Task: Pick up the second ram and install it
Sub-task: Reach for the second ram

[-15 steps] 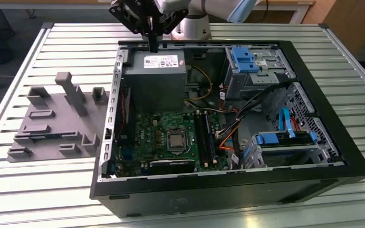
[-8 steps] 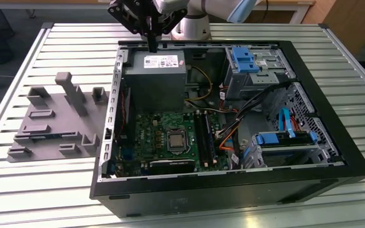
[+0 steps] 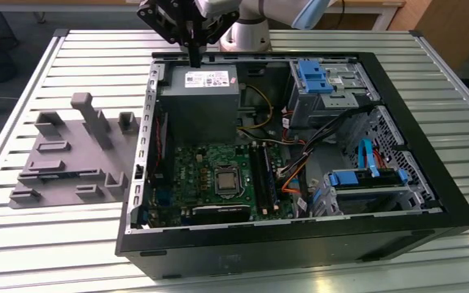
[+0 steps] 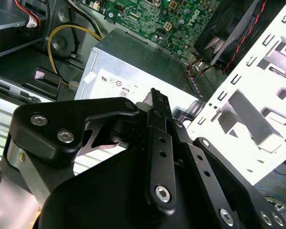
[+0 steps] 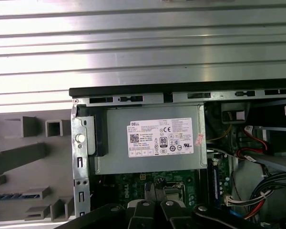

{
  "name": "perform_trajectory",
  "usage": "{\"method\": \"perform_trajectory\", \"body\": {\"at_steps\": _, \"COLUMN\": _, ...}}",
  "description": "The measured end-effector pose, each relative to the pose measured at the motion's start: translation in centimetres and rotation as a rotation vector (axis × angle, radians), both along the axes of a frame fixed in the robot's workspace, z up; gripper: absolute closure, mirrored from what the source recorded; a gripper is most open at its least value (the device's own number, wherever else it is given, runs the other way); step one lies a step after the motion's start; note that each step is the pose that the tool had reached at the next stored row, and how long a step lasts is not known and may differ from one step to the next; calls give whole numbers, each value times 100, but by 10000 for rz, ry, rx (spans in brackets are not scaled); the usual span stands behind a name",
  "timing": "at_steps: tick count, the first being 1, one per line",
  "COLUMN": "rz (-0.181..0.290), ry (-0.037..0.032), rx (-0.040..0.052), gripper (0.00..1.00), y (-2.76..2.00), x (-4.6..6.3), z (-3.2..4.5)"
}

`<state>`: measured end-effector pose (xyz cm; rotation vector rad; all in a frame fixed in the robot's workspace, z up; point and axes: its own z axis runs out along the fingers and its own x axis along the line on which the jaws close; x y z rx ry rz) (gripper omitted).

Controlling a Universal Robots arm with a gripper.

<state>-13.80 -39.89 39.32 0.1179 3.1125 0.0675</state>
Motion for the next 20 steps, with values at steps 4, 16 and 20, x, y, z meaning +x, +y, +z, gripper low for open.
{"method": "perform_trajectory", "body": {"at_steps": 4, "rz": 0, "ry": 0, "rx": 1, "gripper": 89, "y": 0, "x": -2, "z": 0}}
{"method": "perform_trajectory", "body": {"at_steps": 16, "rz": 0, "ry": 0, "rx": 1, "gripper": 89, "y": 0, "x": -94, "z": -3}}
{"method": "perform_trajectory", "body": {"at_steps": 20, "rz": -1, "ry": -3, "rx": 1, "gripper": 89, "y": 0, "x": -154, "z": -3}}
